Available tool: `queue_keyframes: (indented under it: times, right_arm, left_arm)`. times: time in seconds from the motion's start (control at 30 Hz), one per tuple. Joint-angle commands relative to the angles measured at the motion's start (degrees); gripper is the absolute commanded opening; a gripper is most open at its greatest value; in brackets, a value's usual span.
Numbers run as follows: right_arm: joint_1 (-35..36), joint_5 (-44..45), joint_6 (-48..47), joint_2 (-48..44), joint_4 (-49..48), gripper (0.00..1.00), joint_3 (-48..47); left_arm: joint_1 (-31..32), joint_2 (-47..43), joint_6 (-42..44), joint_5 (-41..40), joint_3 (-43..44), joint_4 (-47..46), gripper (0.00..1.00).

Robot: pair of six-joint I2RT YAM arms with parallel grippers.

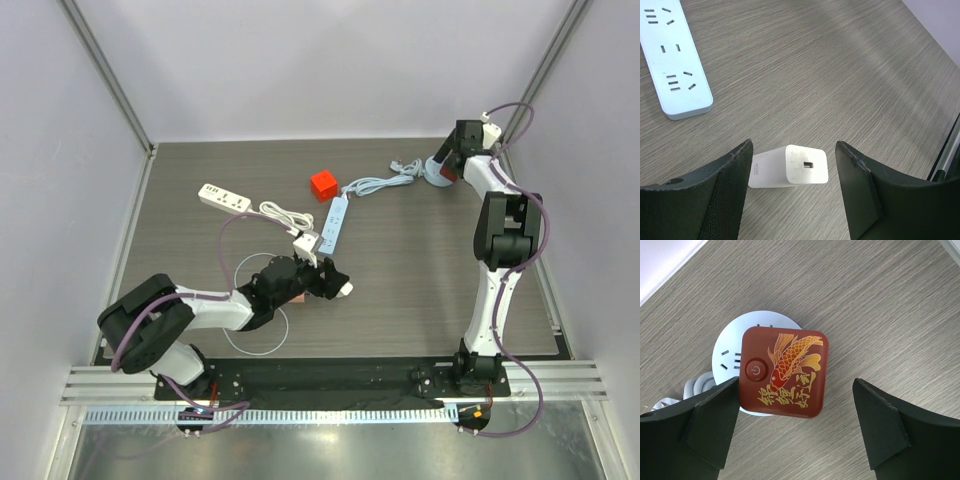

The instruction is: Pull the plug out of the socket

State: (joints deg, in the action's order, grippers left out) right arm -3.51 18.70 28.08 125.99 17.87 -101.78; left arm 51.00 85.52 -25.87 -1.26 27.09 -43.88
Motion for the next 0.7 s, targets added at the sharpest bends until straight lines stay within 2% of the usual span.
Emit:
queue_keyframes:
  times: [0.0, 0.17, 0.27, 0.33, 0.4, 0.47, 0.5, 0.6, 0.67]
  right_arm:
    - [-0.1, 0.64, -1.18, -0.57, -1.17, 0.95, -1.32]
    - [-0.1, 0.9, -1.53, -1.54, -2.13, 0.89, 0.96]
    - [-0.1, 0.9, -1.71, -2.42, -2.75, 0.81, 2.37]
    - [-0.18, 0.73, -1.88, -3.12, -3.27, 0.71, 3.86]
    - [-0.1, 0.64, -1.8, -4.0, -3.72, 0.51, 5.7]
    - [-0.18, 0.03, -1.36, -5.92, -4.15, 0.39, 7.29]
    - [-0.1, -0.41, -0.92, -6.72, -4.33, 0.27, 9.21]
    - [-0.18, -1.21, 2.15, -12.68, -4.42, 0.15, 15.17]
    - [-0.1, -1.99, 4.43, -16.64, -5.38, 0.14, 19.84]
  left_arm:
    - [0.15, 0.27, 1.35, 0.73, 1.82, -2.88, 0.67]
    - [0.15, 0.97, 1.52, 0.99, 2.53, -2.27, 0.67]
    - [0.24, 0.88, 1.96, 0.99, 2.79, -1.39, 0.66]
    - [0.24, 0.79, 2.22, 0.99, 2.97, -0.95, 0.67]
    - [0.24, 0.71, 2.57, 0.91, 2.97, -0.68, 0.66]
    - [0.5, 0.62, 2.93, 0.64, 2.79, -0.51, 0.66]
    - [0.67, 0.62, 3.02, 0.29, 2.79, -0.42, 0.66]
    - [1.73, 0.62, 3.98, -0.15, 2.88, -0.42, 0.66]
    - [2.87, 0.7, 5.3, -1.11, 3.14, -0.51, 0.65]
